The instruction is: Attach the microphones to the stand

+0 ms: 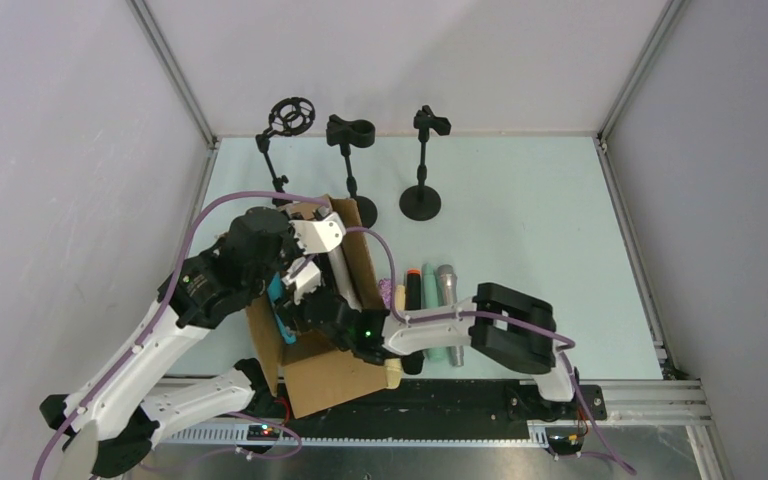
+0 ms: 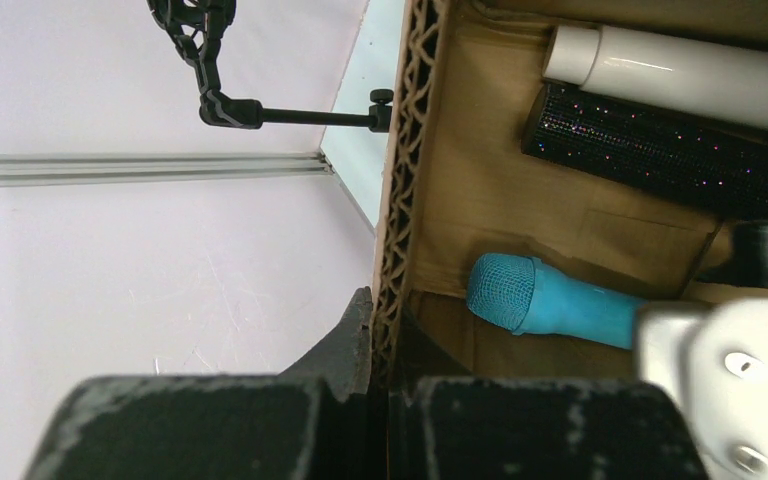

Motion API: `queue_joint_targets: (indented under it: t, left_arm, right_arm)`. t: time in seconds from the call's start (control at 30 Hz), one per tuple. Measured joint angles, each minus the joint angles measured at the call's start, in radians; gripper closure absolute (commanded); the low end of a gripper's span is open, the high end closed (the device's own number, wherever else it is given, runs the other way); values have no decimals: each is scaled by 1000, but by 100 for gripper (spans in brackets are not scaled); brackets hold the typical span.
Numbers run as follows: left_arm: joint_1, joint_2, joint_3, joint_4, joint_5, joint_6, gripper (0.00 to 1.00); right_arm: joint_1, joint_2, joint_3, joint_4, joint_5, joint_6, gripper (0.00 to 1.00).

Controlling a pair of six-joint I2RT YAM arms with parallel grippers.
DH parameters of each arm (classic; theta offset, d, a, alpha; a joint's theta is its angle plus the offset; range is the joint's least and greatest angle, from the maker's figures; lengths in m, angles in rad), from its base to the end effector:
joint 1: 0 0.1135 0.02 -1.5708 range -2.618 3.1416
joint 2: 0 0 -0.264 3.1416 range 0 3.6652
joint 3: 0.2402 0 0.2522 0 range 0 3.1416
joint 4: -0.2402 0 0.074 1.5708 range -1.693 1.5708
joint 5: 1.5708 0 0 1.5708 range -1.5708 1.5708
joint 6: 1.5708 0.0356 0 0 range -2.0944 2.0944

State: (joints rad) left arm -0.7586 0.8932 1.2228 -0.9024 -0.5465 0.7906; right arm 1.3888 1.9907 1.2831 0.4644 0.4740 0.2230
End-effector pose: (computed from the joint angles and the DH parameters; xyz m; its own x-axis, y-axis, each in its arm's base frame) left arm 0.1249 -0.0929 0.3986 -0.0843 0.9166 -0.3909 0.4700 0.3825 0.7955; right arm 0.0984 0.4449 0.2155 -0.2183 -0.0990 -0.9708 -0.7655 0.6343 0.1075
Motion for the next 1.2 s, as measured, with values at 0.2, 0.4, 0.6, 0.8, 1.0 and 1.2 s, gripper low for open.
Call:
queue_joint_targets:
  t: [0.2, 0.4, 0.6, 0.8, 1.0, 1.2]
  left_arm:
    - [3, -12, -10, -2, -4, 0, 100]
    - [5, -17, -14, 0, -11, 0, 100]
    - [5, -17, -14, 0, -11, 0, 100]
    - [5, -17, -14, 0, -11, 0, 100]
    - [5, -17, -15, 2, -10, 0, 100]
    - [5, -17, -17, 4, -8, 1, 100]
  right_arm:
    - [-30, 106, 120, 27, 5, 0, 34]
    - [-31, 150, 165, 28, 32, 5, 40]
    - [-18, 190, 169, 27, 80, 7, 55]
    - [-3, 199, 171, 21, 113, -2, 79]
    - [0, 154, 122, 27, 105, -15, 100]
    - [24, -63, -35, 13, 89, -14, 100]
